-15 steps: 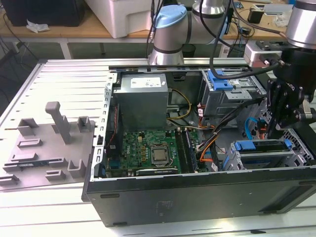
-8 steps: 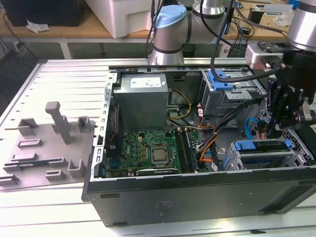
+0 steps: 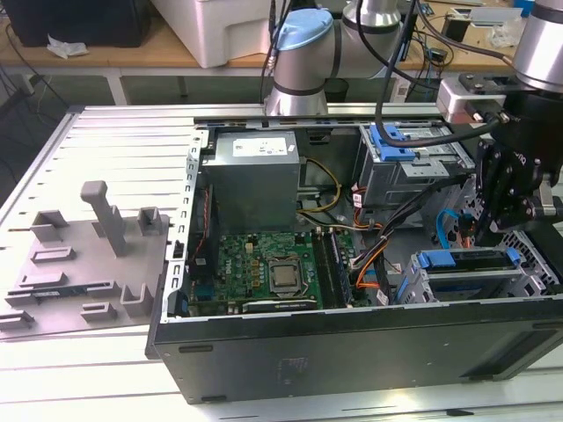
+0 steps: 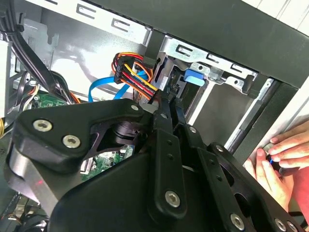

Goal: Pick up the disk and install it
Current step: 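Insert the first disk wire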

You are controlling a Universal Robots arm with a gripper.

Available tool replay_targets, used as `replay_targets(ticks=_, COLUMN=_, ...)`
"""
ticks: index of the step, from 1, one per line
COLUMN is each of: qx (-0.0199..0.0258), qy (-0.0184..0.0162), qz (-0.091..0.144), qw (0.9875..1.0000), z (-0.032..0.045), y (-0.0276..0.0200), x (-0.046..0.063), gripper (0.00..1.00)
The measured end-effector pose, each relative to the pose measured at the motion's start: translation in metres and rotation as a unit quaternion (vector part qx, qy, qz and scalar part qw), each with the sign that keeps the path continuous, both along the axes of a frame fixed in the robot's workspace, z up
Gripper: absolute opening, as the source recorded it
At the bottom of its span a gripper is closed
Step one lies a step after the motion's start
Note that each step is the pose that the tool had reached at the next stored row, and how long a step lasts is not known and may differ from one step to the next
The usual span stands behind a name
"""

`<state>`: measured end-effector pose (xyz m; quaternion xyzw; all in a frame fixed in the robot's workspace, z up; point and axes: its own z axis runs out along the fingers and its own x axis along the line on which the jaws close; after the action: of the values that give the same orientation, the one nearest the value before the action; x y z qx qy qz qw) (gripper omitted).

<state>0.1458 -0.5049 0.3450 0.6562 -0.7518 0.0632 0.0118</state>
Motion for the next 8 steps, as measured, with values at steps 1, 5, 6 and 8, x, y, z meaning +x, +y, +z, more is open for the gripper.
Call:
replay_targets(ticks=1, qx=0.0004, qy=0.0000, qz=0.000, qw=1.0000, z=0.0000, y=-0.0002, x=0.0000, gripper=0.17)
replay_targets(ticks=5, qx=0.0128, qy=0.0000, qz=0.000, qw=0.9999, z=0.0000, y=-0.0059, x=0.0000, gripper=0.17)
replay_targets(ticks=6, qx=0.0139, qy=0.0000, qz=0.000, qw=0.9999, z=0.0000, y=-0.0065, x=0.0000, gripper=0.17)
replay_targets(ticks=8, qx=0.0141, qy=0.0000, qz=0.000, qw=0.9999, z=0.0000, y=-0.0066, x=0.0000, gripper=0.17)
